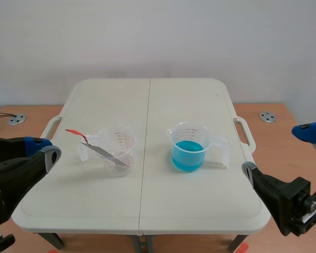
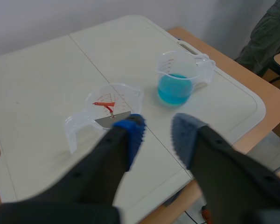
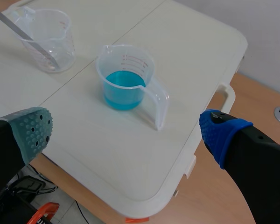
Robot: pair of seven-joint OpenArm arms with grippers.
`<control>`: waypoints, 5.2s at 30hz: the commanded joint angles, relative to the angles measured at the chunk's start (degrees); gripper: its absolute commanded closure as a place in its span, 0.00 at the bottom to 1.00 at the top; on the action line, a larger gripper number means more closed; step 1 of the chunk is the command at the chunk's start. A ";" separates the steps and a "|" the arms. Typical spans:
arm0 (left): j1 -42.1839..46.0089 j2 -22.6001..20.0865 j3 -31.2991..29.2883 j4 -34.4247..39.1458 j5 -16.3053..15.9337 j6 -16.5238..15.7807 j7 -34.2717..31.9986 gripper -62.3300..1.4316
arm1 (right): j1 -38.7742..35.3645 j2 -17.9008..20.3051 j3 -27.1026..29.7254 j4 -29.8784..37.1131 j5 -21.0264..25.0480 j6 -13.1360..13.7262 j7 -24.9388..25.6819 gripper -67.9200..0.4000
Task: Hold the metal plate by the orange handle, dip it into the blue solution, take it out and point at it, then put the plate back in the beaker on the left.
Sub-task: 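Lift the metal plate out of the left beaker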
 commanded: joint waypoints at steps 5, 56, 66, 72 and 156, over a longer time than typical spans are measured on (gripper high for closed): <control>-0.20 0.00 -0.22 0.31 -0.57 0.31 -0.66 0.95 | 2.47 0.35 -0.37 0.76 -1.07 1.81 1.27 0.02; 29.66 0.00 -15.10 0.17 8.55 0.90 -0.17 0.95 | 40.48 -8.33 -41.11 -13.73 -18.99 2.54 -2.64 0.02; 29.35 0.02 -15.10 0.13 8.52 0.74 1.38 0.95 | 48.70 -15.41 -47.50 -24.24 -20.55 2.54 -2.29 0.02; 29.35 0.02 -15.10 0.13 8.52 0.74 1.38 0.95 | 52.54 -19.47 -50.21 -30.18 -21.18 2.51 -2.19 0.02; 29.35 0.00 -15.10 0.13 8.52 0.72 1.31 0.95 | 54.75 -28.68 -49.64 -37.07 -26.58 -5.86 -0.90 0.98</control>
